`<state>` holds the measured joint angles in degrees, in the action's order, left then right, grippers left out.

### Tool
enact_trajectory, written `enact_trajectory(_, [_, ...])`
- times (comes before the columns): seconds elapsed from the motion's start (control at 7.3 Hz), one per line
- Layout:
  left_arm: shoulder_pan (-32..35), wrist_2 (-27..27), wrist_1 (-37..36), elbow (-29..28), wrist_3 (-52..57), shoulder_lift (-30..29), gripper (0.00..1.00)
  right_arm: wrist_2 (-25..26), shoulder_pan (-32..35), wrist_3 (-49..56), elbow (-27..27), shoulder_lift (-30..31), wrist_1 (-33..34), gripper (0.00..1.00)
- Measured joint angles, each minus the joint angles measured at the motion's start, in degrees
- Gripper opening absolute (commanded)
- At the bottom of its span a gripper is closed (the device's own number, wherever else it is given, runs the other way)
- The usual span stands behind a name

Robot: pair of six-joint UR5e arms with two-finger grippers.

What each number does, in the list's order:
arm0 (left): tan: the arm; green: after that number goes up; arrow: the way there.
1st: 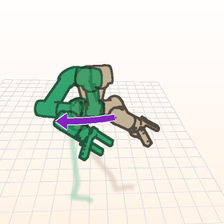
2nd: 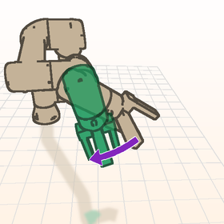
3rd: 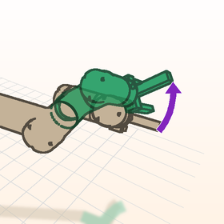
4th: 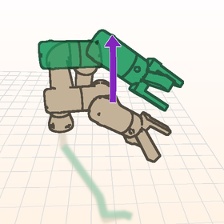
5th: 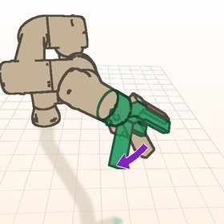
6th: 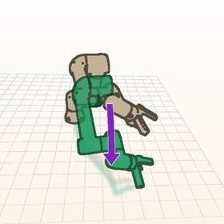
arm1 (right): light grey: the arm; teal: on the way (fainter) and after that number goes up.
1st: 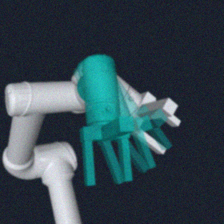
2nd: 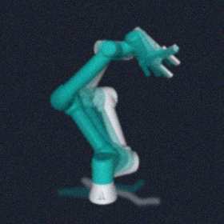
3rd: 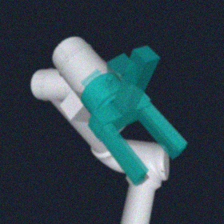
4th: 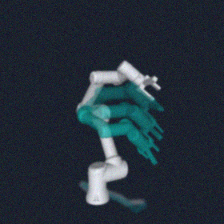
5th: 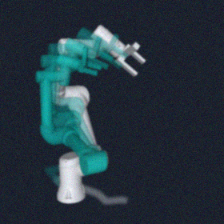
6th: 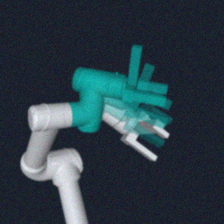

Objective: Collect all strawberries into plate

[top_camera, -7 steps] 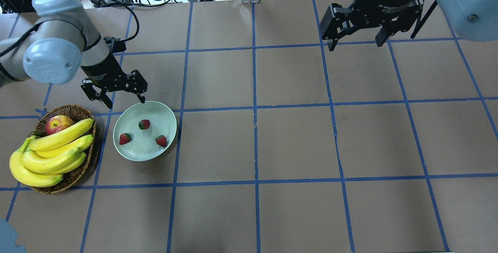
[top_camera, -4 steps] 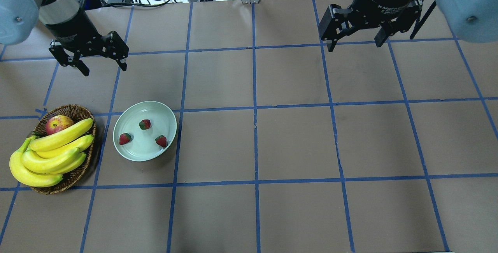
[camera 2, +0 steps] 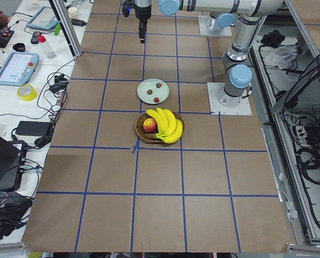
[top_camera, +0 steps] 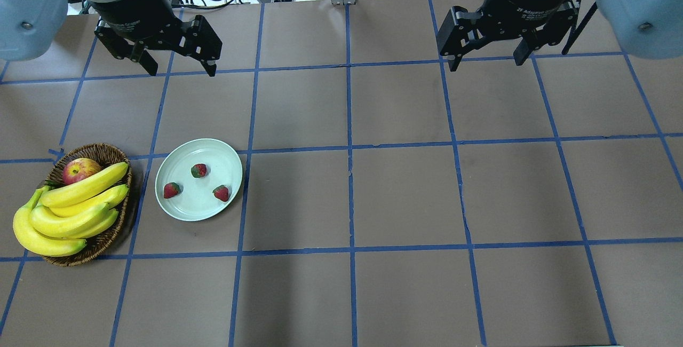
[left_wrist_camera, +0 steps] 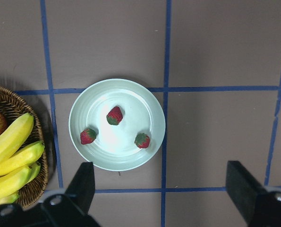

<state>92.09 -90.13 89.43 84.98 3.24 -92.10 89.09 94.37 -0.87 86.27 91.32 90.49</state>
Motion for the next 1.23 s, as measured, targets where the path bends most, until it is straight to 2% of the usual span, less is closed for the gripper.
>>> enact_trajectory(0.55, [1.47, 0.26, 2.86, 0.33, -0.62, 4.67, 1.0, 0.0, 0.02, -0.05, 0.1, 0.0, 0.07, 1.0])
enact_trajectory(1.23, [-4.23, 0.58, 3.48, 2.22, -4.54, 4.51, 1.0, 0.02, -0.09, -0.1, 0.29, 0.06, 0.08, 1.0])
